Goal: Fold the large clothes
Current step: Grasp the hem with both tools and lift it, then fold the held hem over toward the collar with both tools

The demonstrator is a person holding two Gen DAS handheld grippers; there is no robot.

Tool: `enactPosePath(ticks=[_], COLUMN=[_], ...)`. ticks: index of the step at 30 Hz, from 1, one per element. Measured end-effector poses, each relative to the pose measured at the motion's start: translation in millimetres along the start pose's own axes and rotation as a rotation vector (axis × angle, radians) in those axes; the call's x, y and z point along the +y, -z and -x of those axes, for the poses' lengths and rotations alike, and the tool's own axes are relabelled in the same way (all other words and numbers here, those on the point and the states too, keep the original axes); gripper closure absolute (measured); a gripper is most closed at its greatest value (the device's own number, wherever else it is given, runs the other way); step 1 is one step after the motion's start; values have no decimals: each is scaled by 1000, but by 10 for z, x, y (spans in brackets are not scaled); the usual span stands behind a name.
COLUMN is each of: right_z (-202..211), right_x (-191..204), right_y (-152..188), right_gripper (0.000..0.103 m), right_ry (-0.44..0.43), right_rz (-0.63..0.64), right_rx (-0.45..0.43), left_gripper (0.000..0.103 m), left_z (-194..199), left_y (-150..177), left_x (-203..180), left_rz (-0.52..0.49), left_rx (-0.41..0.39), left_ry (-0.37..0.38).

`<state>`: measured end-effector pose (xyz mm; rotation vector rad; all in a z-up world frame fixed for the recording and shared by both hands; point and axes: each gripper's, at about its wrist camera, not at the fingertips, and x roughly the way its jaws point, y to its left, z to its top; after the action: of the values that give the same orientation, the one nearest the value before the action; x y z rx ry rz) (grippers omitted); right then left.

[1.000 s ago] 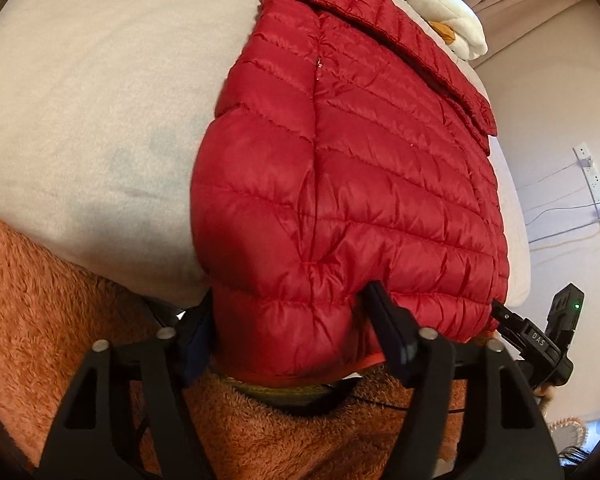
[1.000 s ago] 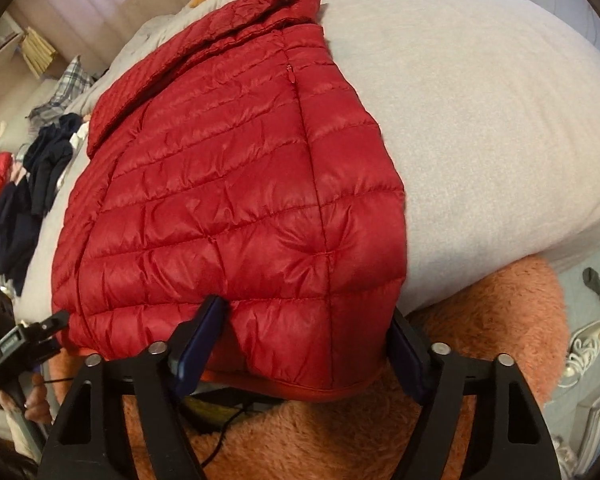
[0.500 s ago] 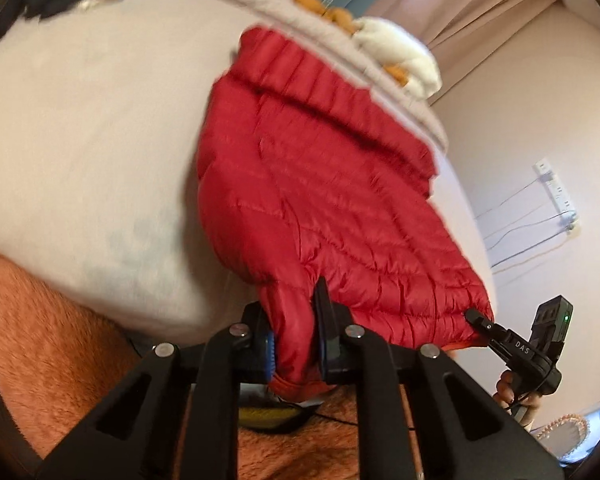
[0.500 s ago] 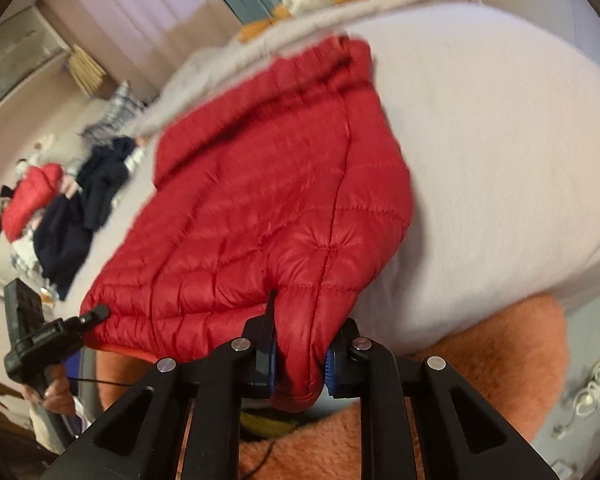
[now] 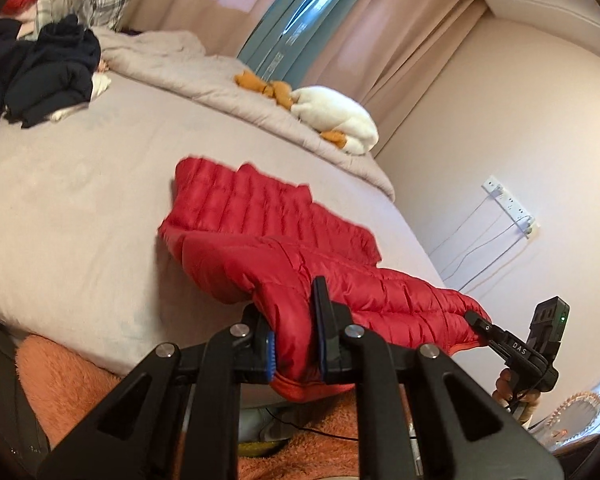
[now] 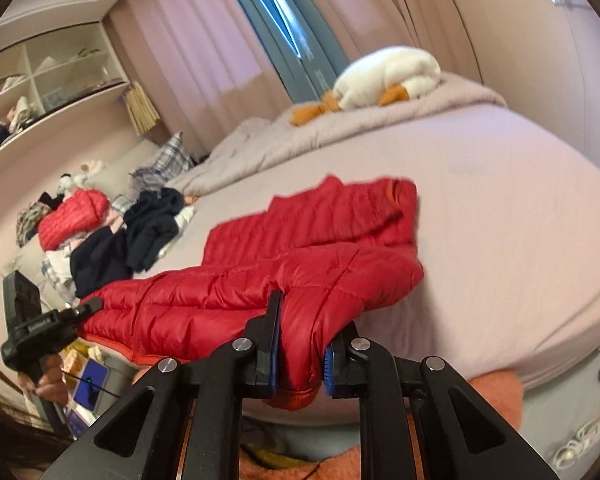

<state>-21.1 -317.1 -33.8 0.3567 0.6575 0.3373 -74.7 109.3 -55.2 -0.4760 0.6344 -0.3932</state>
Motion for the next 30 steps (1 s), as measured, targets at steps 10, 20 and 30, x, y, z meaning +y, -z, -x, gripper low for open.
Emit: enactPosePath(ticks=[10, 20, 30], right_z=[213, -258, -863], right_x=[167, 45, -68], right_y=[-161, -505, -905], right_gripper=[85, 85, 85], right_ry=[9, 24, 89], right_rz=[83, 60, 17], right_rx=[-108, -123, -54], left_gripper=[89, 88, 88], left_z=[221, -231, -954], left_y=[-192, -574, -1045], left_x=[-159, -125, -44], left_rz=[-78, -56, -37], left_rx=[-102, -102, -40], left_ry=[84, 34, -81])
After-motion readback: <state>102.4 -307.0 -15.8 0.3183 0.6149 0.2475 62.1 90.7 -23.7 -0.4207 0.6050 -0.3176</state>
